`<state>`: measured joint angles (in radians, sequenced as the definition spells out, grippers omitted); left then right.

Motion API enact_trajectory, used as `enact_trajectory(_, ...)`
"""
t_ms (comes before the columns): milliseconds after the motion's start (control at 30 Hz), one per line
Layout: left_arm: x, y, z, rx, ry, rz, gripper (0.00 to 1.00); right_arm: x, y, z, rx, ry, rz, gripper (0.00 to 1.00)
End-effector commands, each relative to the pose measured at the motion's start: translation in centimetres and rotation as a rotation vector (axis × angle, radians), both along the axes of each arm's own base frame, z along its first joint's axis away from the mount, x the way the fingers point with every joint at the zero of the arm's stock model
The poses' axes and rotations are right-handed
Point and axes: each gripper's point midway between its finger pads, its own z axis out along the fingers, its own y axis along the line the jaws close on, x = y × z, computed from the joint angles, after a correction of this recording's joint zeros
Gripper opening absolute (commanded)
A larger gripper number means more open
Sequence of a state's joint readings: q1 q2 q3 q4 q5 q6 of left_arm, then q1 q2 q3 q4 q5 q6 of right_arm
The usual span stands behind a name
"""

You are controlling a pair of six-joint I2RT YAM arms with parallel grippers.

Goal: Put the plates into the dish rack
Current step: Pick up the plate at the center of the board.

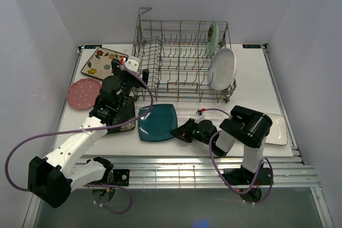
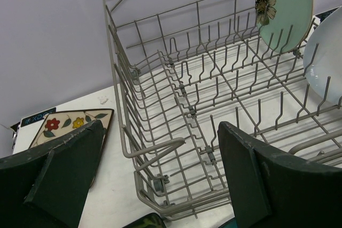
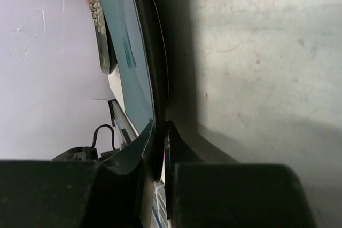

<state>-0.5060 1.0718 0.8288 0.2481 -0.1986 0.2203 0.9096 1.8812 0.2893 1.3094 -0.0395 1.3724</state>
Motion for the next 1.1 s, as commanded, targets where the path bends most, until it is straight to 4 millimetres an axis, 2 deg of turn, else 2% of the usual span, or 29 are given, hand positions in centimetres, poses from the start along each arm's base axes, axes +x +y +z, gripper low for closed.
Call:
enact_trajectory(0,-0.4,0.2,1.0,-0.016,-0.029,-0.001,0.98,0.9,0.4,4.5,0.092,-0.159,-0.033,0.08)
enact_trajectory(100,-0.4,0.3,1.1,-0.016,-0.032,0.002,0.98,0.9,0.0,5.1,0.074,-0.201,-0.041,0.08)
enact_trajectory(167,-0.4,0.2,1.0,-0.015,-0.031,-0.001,0.98,0.9,-0.4,4.6,0.026,-0.216,-0.050,0.08)
enact_trajectory(467,-0.4,0.2,1.0,-0.015,-0.031,-0.001,0.98,0.7,-0.8,7.2,-0.048,-0.367,-0.055,0.08)
enact_trajectory(533,-0.4,0.1,0.9,-0.013,-0.030,-0.004,0.98,0.5,-0.8,6.8,-0.097,-0.396,-0.048,0.08)
enact_trajectory(600,-0.4,0.2,1.0,-0.013,-0.032,-0.002,0.98,0.4,-0.8,7.7,-0.110,-0.431,-0.062,0.08)
enact_trajectory(633,-0.4,0.2,1.0,-0.013,-0.032,-0.002,0.98,0.3,-0.9,7.3,-0.144,-0.435,-0.060,0.08)
enact_trajectory(733,-0.4,0.2,1.0,-0.013,-0.032,-0.004,0.98,0.5,-0.5,8.7,-0.192,-0.515,-0.059,0.08)
enact_trajectory(767,-0.4,0.2,0.9,-0.014,-0.030,-0.004,0.98,0.8,-0.9,7.9,-0.262,-0.521,-0.068,0.08)
enact_trajectory(800,-0.4,0.1,1.0,-0.013,-0.032,-0.005,0.98,0.6,-0.5,8.8,-0.258,-0.541,-0.068,0.08)
enact_trajectory(967,-0.5,0.1,1.2,-0.015,-0.036,-0.005,0.98,1.0,-1.3,10.3,-0.318,-0.604,-0.120,0.08)
enact_trajectory(1000,-0.5,0.2,1.1,-0.015,-0.034,-0.005,0.98,1.0,-1.6,10.1,-0.348,-0.610,-0.120,0.08)
enact_trajectory(1067,-0.5,0.1,1.1,-0.016,-0.034,-0.005,0.98,1.3,-1.9,11.1,-0.356,-0.629,-0.151,0.08)
